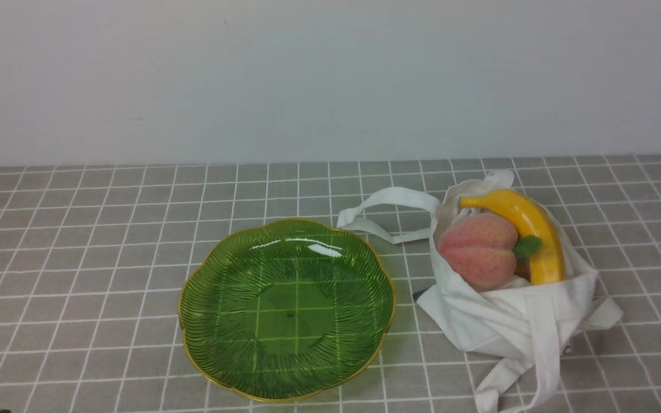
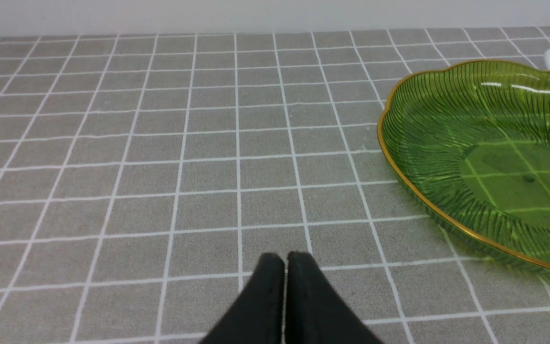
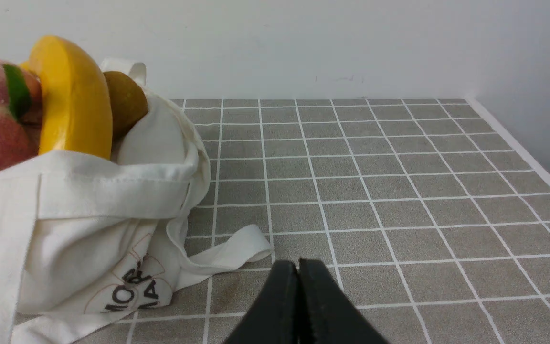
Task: Take the fruit out of the bag on the grey coffee tablecloth and place them on the plate.
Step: 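Reach into the bag and grasp the banana with the right gripper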
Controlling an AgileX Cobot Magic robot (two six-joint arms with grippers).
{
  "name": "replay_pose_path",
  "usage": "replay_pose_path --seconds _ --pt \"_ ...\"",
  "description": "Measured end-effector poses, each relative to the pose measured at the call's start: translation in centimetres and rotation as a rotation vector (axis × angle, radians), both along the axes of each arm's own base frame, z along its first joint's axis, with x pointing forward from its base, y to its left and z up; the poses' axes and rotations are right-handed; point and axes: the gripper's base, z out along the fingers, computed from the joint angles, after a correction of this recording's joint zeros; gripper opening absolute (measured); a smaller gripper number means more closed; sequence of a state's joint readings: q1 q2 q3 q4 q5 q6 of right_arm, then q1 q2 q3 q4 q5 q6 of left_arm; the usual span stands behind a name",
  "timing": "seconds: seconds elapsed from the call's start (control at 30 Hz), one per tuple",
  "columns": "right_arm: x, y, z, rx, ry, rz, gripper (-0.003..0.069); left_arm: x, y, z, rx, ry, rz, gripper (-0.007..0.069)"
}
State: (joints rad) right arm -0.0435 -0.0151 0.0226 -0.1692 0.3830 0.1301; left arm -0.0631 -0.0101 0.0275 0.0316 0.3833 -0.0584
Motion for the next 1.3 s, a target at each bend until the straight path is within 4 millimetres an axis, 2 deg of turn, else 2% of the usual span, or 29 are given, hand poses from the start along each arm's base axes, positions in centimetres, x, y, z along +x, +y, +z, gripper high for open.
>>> replay_pose_path --seconds 0.97,1.13,1.17,1.2,1.3 --pt "0.0 0.0 0.0 0.003 -0.001 0.000 -0.0014 0.0 0.0 0.0 0.000 0.000 0.000 -0.0008" --pt "0.2 0.4 0.7 0.228 -0.118 0.017 -0.0014 0.0 0.0 0.0 0.000 0.000 0.000 -0.0008" --pt "0.2 0.5 1.1 0.290 -0.161 0.024 -0.0014 0.0 0.0 0.0 0.000 0.000 0.000 -0.0008" --pt "0.3 0.6 2.0 0.435 -0.261 0.032 -0.0014 0.0 0.0 0.0 0.000 0.000 0.000 -0.0008" --pt "0.1 0.4 3.0 0.619 -0.387 0.036 -0.0014 0.0 0.0 0.0 0.000 0.000 0.000 -0.0008"
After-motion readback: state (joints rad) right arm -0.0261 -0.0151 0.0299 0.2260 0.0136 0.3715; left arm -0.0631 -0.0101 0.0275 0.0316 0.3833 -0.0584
